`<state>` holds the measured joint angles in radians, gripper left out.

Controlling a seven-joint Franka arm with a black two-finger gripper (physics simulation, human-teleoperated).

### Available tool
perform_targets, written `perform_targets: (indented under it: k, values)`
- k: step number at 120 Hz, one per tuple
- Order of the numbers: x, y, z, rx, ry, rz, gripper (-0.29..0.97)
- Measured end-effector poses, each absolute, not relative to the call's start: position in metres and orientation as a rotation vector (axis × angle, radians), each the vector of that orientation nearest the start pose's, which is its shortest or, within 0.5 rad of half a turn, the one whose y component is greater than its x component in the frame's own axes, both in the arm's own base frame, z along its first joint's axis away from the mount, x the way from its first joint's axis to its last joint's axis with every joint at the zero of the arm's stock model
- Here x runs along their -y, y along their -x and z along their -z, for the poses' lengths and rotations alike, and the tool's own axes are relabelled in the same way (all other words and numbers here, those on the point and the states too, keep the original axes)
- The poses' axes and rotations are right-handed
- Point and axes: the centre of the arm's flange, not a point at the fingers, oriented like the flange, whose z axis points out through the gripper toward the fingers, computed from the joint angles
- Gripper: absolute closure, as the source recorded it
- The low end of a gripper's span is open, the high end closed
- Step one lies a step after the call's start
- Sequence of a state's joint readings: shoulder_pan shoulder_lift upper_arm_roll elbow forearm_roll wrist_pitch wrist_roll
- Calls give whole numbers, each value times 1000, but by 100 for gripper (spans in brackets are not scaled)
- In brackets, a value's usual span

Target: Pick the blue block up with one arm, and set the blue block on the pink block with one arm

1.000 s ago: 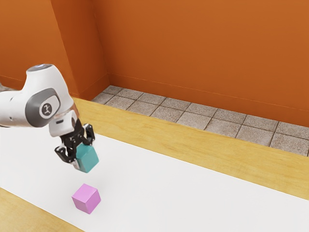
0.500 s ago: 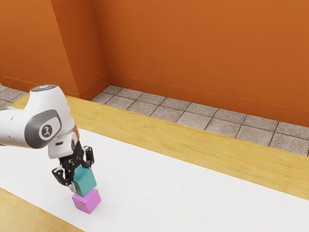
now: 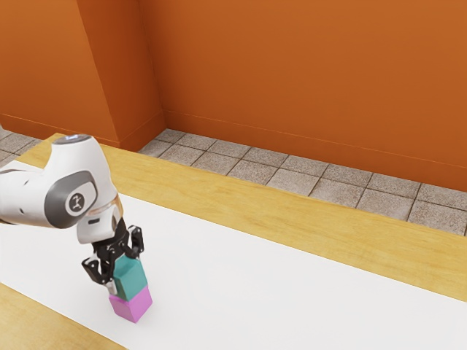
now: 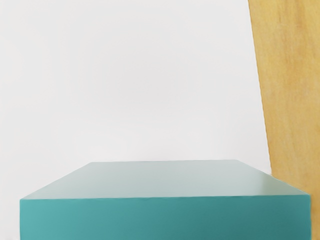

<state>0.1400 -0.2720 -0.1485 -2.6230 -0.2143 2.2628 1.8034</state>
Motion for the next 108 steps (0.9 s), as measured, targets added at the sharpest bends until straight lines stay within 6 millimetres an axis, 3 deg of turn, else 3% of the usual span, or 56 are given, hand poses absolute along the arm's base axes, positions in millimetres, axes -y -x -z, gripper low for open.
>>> perform_targets:
  k: [16, 51, 66, 76, 87, 93, 98, 108]
  values:
    - [-7, -404, -334, -2383, 2247, 69, 28]
    - [-8, -401, -334, -2390, 2254, 50, 7]
    - [-5, -403, -361, -2394, 2240, 66, 4]
    - [-1, -423, -416, -2385, 2196, 130, 3]
    - [6, -472, -529, -2334, 2097, 228, 2]
    - [7, -493, -578, -2292, 2075, 228, 1]
    - [-6, -509, -607, -2216, 2124, 216, 1]
    - [-31, -526, -643, -2003, 2280, 147, 1]
